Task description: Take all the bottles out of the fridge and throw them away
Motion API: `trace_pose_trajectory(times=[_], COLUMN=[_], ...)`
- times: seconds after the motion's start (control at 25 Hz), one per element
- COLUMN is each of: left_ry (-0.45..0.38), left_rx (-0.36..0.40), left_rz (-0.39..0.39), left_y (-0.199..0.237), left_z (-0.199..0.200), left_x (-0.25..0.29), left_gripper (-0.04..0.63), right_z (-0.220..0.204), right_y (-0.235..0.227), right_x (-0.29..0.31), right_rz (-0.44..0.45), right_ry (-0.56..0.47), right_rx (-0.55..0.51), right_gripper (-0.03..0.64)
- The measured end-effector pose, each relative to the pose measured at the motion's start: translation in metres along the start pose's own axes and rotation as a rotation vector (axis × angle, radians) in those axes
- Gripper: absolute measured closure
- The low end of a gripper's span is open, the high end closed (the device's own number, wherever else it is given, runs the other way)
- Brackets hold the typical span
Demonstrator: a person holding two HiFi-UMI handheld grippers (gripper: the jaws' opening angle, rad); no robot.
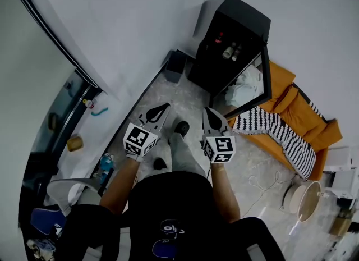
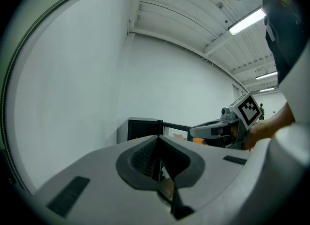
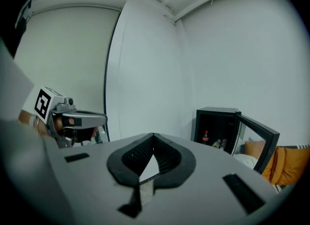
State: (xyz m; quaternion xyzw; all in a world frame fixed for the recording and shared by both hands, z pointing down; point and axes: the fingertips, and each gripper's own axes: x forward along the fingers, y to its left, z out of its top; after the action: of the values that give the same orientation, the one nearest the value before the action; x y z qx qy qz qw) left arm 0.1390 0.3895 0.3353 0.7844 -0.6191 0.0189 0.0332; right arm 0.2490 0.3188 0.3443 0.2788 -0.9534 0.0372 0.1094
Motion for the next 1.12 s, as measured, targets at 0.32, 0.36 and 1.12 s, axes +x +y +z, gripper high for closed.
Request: trace_pose_trajectory(times=[0.32, 0.36, 1.12], left_ry=[0.018, 0.024, 0.063], left_rx=[0.002, 0.002, 0.002], left_rz=[-0.037, -0.047, -0.118], left_y=[0.058, 0.066, 0.164], left_z=[0.004, 0.005, 0.028], left_x=[0.086, 0.099, 0.330], left_gripper=[0.589, 0.589, 0.589], right_z=[0.009, 0.013, 0.064], right_y=[-0.074, -0.083, -0.253], right_x=[0.088, 0.100, 0.248], right_rz=[-0.047, -0.054, -0.099], right_ry=[-0.012, -0.014, -0.043], right_rx=[0.036, 0.038, 0.090], right_gripper=[0.611, 0.609, 0.609])
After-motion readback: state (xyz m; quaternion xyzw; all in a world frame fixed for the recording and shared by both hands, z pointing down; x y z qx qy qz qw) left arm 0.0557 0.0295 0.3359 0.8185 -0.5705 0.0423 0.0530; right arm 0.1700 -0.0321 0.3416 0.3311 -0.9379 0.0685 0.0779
